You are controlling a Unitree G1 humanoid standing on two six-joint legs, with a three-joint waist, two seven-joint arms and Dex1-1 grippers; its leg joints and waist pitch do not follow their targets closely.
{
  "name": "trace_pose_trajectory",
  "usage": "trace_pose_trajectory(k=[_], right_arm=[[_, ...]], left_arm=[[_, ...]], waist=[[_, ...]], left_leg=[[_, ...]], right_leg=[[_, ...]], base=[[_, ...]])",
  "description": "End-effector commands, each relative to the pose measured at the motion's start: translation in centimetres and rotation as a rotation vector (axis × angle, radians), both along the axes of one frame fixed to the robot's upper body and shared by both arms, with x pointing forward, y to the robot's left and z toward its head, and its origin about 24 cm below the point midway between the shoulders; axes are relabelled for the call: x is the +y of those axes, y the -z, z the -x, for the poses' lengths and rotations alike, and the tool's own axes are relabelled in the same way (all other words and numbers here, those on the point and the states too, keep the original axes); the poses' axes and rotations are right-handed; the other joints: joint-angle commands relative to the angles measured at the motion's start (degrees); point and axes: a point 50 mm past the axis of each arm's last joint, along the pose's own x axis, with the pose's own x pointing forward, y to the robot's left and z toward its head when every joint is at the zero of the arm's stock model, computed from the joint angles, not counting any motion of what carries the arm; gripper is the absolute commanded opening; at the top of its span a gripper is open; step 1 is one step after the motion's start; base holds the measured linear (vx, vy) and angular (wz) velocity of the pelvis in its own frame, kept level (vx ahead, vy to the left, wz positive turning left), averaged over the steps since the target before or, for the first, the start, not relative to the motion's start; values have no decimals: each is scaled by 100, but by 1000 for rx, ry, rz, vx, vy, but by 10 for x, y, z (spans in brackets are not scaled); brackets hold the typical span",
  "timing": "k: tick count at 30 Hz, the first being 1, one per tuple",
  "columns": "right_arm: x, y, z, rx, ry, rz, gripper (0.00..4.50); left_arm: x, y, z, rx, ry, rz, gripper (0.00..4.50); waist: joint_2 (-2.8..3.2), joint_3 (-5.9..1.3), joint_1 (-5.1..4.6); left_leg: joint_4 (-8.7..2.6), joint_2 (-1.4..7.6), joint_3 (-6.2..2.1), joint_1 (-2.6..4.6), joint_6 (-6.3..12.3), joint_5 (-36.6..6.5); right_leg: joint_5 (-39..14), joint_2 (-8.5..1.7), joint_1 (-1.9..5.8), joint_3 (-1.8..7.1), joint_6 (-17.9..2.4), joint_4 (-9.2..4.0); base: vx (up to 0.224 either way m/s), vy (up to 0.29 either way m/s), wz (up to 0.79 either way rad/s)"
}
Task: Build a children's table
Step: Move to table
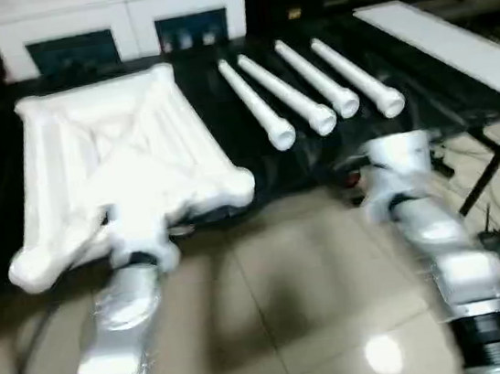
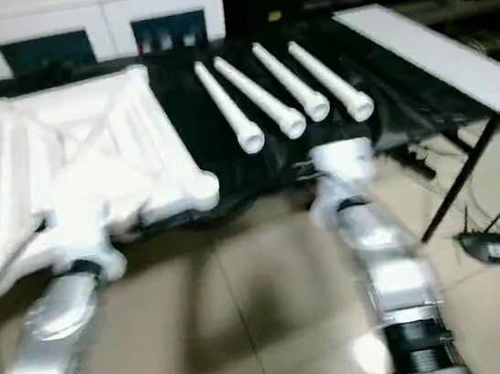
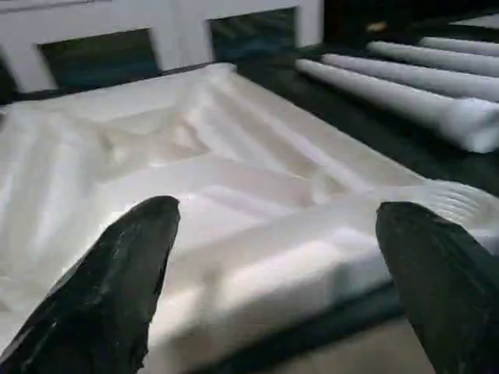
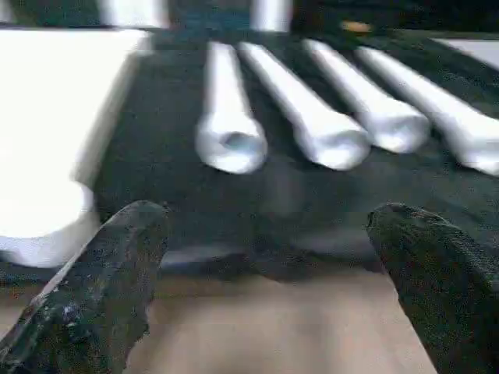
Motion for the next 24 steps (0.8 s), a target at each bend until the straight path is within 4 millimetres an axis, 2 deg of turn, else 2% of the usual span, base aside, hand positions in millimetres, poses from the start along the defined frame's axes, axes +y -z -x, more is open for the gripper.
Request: trace_pose_trajectory(k=[1, 2, 3, 4, 5, 6, 7, 8, 9, 10, 11, 12, 13, 14, 15, 16, 17, 18, 19, 20, 21, 22, 23, 24], right_arm=[[-3, -11, -1, -44, -31, 49, 447], [-3, -11, -1, -44, -31, 49, 447], [-1, -11, -1, -49, -28, 44, 447], [-1, -11, -1, -49, -27, 44, 447], [0, -11, -1, -48, -22, 43, 447], [0, -10, -2, -46, -19, 41, 447], [0, -9, -2, -39, -17, 36, 447], [0, -8, -1, -34, -16, 32, 447], [1, -8, -1, -34, -25, 38, 447], [3, -7, -1, -27, -29, 19, 447], [3, -7, -1, -26, -29, 17, 447], [3, -7, -1, -24, -27, 17, 447], [2, -7, 0, -23, -24, 27, 447], [2, -6, 0, -22, -25, 28, 447], [1, -3, 3, -11, -31, 43, 447], [0, -1, 6, -5, -36, 54, 447], [0, 0, 6, -4, -37, 56, 447], [0, 0, 7, -5, -36, 59, 447], [0, 0, 8, -4, -31, 59, 447], [0, 0, 8, -7, -21, 61, 447], [0, 0, 9, -8, -17, 62, 447], [1, 1, 9, -5, -15, 66, 447], [3, 4, 10, 17, -23, 88, 447], [4, 6, 11, 21, -33, 110, 447]], left_arm=[[-3, -8, 0, -26, -1, -8, 450], [-3, -8, 0, -26, -1, -8, 450], [-1, -10, 0, -32, -9, -10, 450], [-1, -10, 0, -32, -10, -10, 450], [0, -10, 1, -29, -12, -10, 450], [0, -9, 1, -27, -13, -11, 450], [0, -8, 1, -24, -13, -12, 450], [-1, -8, 1, -21, -13, -13, 450], [-1, -8, 1, -20, -12, -12, 450], [-2, -7, 1, -16, -11, -6, 450], [-2, -7, 1, -15, -11, -4, 450], [-3, -6, 1, -8, -9, -1, 450], [-3, -5, 1, -2, -7, -2, 450], [-3, -4, 1, -1, -7, -1, 450], [-2, -3, -1, 3, -11, 5, 450], [-1, -4, -2, 2, -15, 10, 450], [-1, -4, -2, 2, -16, 11, 450], [-1, -4, -2, 0, -14, 18, 450], [-1, -5, -3, -1, -12, 23, 450], [-2, -4, -2, 5, -6, 25, 450], [-1, -3, -1, 9, -4, 24, 450], [-1, -3, 0, 11, -3, 25, 450], [0, -2, 1, 15, -4, 29, 450], [0, -1, 1, 18, -3, 25, 450]], waist=[[67, -311, -161], [-119, -272, -31], [-328, -351, 45], [-369, -322, 300], [-348, -363, 309], [-301, -357, 346], [-197, -324, 291], [61, -349, 244], [225, -408, -24], [279, -561, -252], [140, -522, -46], [153, -493, 8], [111, -433, 137], [-26, -414, 132], [-91, -358, 152], [-429, -289, 204], [-580, -244, 306], [-546, -221, 414], [-460, -263, 443], [-411, -261, 476], [-415, -264, 432], [-316, -268, 467], [-163, -227, 441], [-7, -220, 310]], left_leg=[[-811, 812, -595, 707, 1882, -1558], [-697, 32, -612, 146, 2405, -1036], [-419, -271, -354, -164, 2194, -787], [292, -194, -97, -534, 1768, -483], [423, -23, -91, -727, 1270, -49], [295, 18, -85, -693, 1155, 155], [45, 97, -47, -677, 1233, 526], [-361, 131, -79, -327, 1375, 840], [-574, 231, -805, 552, 2410, 625], [-408, 661, -961, 1136, 2647, 1123], [-347, 882, -1061, 978, 2831, 2288], [-376, 870, -988, 841, 2776, 2652], [-504, 725, -627, 594, 2301, 2719], [-622, 680, -489, 515, 2167, 2106], [-708, 624, -392, 437, 2150, 1542], [-618, 103, 139, 362, 1673, -722], [-186, -274, 322, 243, 1379, -1154], [198, -383, 313, 253, 1117, -1162], [393, -226, 77, -92, 758, -559], [422, -203, 9, -158, 579, -363], [446, -149, -57, -297, 356, -180], [334, -54, -75, -274, 261, -32], [-83, 124, -67, -204, 259, 172], [-647, 337, -90, 5, 382, -147]], right_leg=[[63, -247, -500, -20, 326, -55], [326, -373, -8, 74, 535, -690], [506, -622, 386, 237, 778, -942], [-541, -1539, 776, 520, 485, -1448], [-752, -1600, 955, 271, 363, -1439], [-657, -1477, 908, 105, 242, -1457], [-771, -1294, 1013, -265, -42, -1511], [-744, -842, 1007, -636, -206, -1425], [-812, 86, 297, -807, 97, -516], [-1015, 19, -284, -504, 248, -192], [-825, -138, -498, -227, 484, 131], [-680, -174, -562, -150, 684, 254], [-143, -147, -583, -128, 957, 359], [369, -206, -609, -27, 902, 246], [598, -237, -591, 26, 752, 121], [638, -493, -305, 395, 285, -813], [-617, -753, -57, 781, 204, -1165], [-1798, -1038, 62, 1063, -70, -1407], [-2683, -1231, 505, 1153, -633, -1312], [-2734, -1184, 534, 1103, -762, -1276], [-2245, -1097, 655, 1013, -1167, -1217], [-1622, -1005, 621, 903, -1622, -1247], [-1468, -717, 483, 563, -1624, -1201], [-1450, -209, 252, 146, -1100, -998]], base=[[124, 7, 5], [72, -45, 29], [72, -45, 29], [72, -61, 53], [131, -51, 54], [131, -51, 54], [151, -33, 60], [190, 38, 65], [190, 38, 65], [234, 39, 55], [202, 16, 28], [202, 16, 28], [135, 45, 11], [108, 17, 8], [108, 17, 8], [118, -43, 15], [139, -90, 29], [139, -90, 29], [132, -67, 11], [104, -3, -6], [104, -3, -6], [91, 41, 4], [92, 102, 6], [92, 102, 6]])
